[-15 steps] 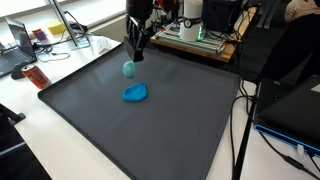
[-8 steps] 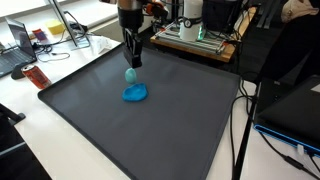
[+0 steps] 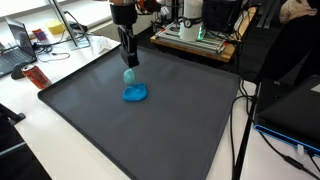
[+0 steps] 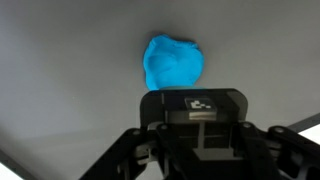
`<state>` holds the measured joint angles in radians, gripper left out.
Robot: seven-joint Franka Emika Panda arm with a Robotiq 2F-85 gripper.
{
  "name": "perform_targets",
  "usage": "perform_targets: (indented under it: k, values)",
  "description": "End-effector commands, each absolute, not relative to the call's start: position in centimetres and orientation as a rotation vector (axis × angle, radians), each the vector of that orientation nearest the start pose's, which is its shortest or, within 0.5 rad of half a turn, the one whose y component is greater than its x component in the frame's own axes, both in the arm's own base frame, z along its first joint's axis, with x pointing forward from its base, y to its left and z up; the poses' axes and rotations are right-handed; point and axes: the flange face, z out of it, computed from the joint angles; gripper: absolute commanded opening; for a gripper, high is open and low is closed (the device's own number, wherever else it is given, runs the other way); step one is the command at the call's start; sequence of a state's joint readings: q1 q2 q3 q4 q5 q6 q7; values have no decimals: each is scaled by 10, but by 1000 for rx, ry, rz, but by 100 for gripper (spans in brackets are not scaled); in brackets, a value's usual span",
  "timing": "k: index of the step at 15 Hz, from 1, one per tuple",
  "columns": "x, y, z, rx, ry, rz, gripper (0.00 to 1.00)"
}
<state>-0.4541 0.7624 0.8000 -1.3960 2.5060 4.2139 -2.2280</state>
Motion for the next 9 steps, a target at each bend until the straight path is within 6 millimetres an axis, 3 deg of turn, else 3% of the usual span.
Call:
perform_targets:
  k: [1,9]
  values:
    - [582,-2,346,-2960,705,-231,22]
    - [591,-26,337,-2915,779,-233,22]
